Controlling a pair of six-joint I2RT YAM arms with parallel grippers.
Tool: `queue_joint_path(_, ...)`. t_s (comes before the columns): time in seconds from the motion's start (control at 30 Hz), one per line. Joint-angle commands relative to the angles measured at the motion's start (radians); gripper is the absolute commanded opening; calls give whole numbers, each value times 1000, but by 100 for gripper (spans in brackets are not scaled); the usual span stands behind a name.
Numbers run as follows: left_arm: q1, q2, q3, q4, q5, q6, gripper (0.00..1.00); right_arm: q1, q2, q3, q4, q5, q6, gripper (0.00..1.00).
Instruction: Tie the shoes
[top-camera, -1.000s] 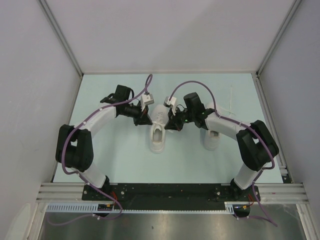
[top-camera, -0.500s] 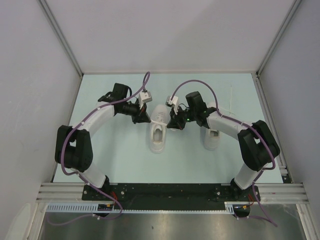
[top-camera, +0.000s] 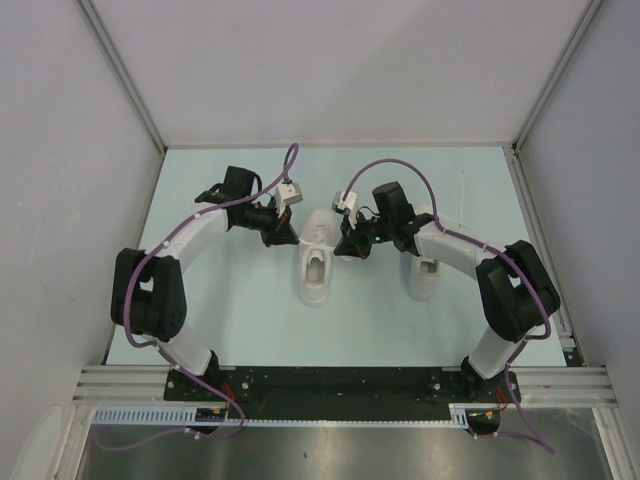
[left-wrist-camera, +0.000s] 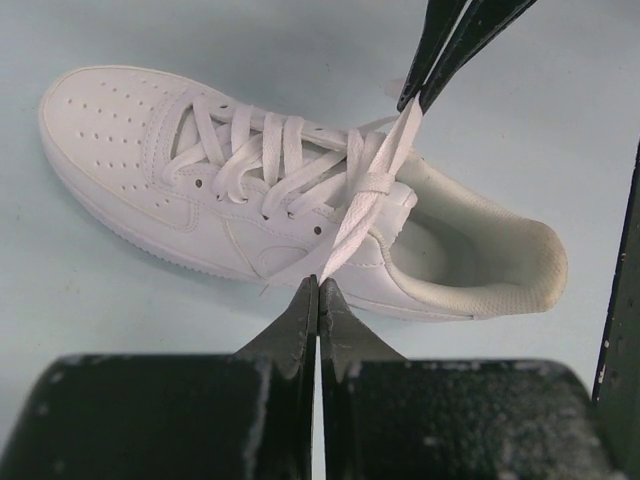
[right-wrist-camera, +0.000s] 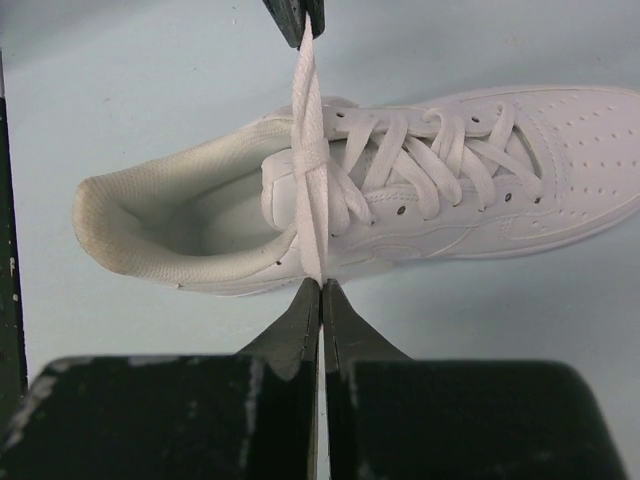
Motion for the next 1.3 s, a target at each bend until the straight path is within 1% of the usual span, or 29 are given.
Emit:
queue_joint_path(0.0, 48, 5, 30, 32, -85, 24, 0, -27, 2, 22, -90, 25, -37, 0)
queue_joint_path(0.13, 43, 14, 43, 36, -35, 4, 0, -21, -3, 22, -66, 12, -21, 0)
queue_joint_path(0.2, 36, 11, 48, 50, -4, -10, 0, -19, -12, 22, -37, -7, 8, 6)
queue_joint_path(0.23, 33, 11, 49, 47, 5, -16, 0, -21, -24, 22, -23, -16, 16, 13)
queue_joint_path(0.3, 22, 8, 51, 46, 22, -19, 0, -22, -35, 22, -20, -37, 33, 14)
queue_joint_path(0.33, 17, 6, 50, 44, 27, -19, 0, -24, -43, 22, -24, -45, 38, 18)
queue_joint_path(0.37, 11, 3, 43, 46, 30, -19, 0, -28, -46, 22, -29, -54, 44, 19)
queue_joint_path(0.4, 8, 2, 40, 47, 31, -19, 0, -31, -46, 22, -29, -59, 56, 18)
queue_joint_path(0.43, 7, 0, 31, 50, 33, -19, 0, -33, -43, 22, -32, -67, 62, 6)
queue_joint_path(0.47, 5, 0, 28, 53, 33, -22, 0, -41, -38, 22, -34, -67, 68, 2)
queue_joint_path(0.5, 4, -3, 25, 58, 33, -27, 0, -44, -35, 22, -34, -68, 73, 0)
queue_joint_path(0.67, 5, -6, 20, 64, 27, -30, 0, -48, -32, 22, -34, -65, 73, 1)
queue_joint_path(0.7, 5, -6, 20, 64, 27, -32, 0, -48, -33, 22, -32, -67, 73, 16)
queue_joint_path(0.77, 5, -6, 19, 70, 28, -35, 0, -48, -27, 22, -40, -70, 65, 24)
queue_joint_path(0.8, 5, -6, 17, 70, 28, -36, 0, -47, -24, 22, -43, -70, 61, 34)
queue_joint_path(0.87, 5, -5, 17, 73, 28, -39, 0, -44, -10, 22, -38, -62, 59, 42)
queue_joint_path(0.9, 5, -5, 17, 73, 30, -41, 0, -41, -4, 22, -22, -57, 58, 44)
queue_joint_path(1.07, 5, -5, 19, 75, 31, -36, 0, -25, 16, 22, 41, -53, 56, 45)
queue_joint_path(1.17, 5, -3, 23, 72, 33, -38, 0, -15, 28, 22, 72, -51, 42, 52)
queue_joint_path(1.27, 4, 0, 23, 72, 34, -38, 0, -4, 37, 24, 90, -61, 26, 52)
